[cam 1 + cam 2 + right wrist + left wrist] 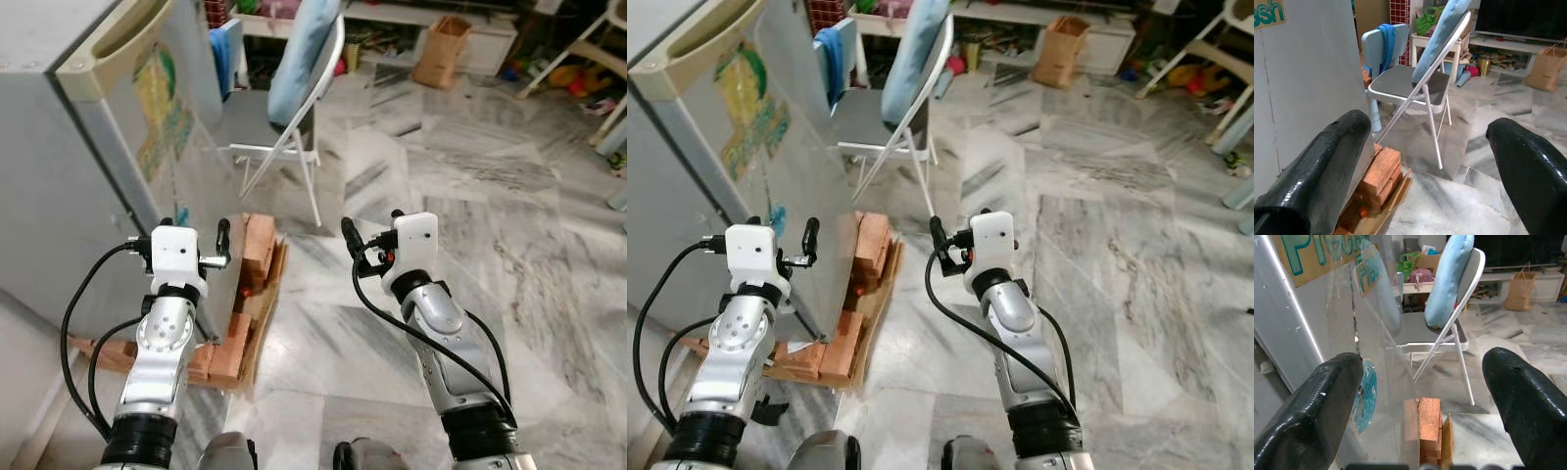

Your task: Restocking fridge

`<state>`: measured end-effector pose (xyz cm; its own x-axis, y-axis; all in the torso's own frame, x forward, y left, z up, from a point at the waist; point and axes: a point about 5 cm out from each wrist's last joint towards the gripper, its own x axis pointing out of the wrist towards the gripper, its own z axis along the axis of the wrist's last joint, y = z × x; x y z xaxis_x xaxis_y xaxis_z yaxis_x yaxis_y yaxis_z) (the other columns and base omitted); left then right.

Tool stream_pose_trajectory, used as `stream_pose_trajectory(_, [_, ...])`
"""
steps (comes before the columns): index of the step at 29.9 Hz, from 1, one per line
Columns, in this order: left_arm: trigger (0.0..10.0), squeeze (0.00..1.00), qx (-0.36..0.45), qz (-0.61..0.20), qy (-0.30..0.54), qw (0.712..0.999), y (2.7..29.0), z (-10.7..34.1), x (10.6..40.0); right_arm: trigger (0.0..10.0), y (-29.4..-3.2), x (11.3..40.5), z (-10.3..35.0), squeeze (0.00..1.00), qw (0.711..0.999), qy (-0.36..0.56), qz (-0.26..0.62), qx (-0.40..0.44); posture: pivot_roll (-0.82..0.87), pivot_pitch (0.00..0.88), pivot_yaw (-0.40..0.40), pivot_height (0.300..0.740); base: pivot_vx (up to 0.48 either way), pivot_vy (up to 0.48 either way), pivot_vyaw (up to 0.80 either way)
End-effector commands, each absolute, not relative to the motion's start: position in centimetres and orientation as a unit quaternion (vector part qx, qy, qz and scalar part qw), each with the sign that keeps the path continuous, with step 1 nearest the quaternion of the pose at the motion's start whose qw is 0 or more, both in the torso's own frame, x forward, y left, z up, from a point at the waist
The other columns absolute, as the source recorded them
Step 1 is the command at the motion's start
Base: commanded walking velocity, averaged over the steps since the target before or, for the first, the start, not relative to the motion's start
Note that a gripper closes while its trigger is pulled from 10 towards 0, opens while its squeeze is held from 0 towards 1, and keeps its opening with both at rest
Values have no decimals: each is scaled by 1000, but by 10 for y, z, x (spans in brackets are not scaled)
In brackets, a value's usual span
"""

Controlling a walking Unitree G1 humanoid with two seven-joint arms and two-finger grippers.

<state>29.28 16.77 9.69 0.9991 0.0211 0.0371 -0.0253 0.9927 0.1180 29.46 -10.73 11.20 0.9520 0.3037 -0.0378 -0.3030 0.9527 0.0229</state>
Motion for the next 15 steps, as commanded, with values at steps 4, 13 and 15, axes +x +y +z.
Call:
stream_pose_trajectory(4, [10000, 0, 89, 50, -36, 994, 182, 109, 313, 10000, -103, 282, 99, 0, 973, 91, 212, 10, 98, 86, -7, 740, 0, 0, 0])
stream_pose_trajectory(13, [10000, 0, 82, 77, -26, 993, 192, 105, 315, 10000, -118, 255, 84, 0, 949, 161, 270, 2, 85, 92, -3, 740, 0, 0, 0])
stream_pose_trajectory(15, [10000, 0, 86, 77, -26, 993, 192, 105, 315, 10000, -120, 252, 83, 0, 946, 169, 276, -2, 85, 93, -4, 740, 0, 0, 0])
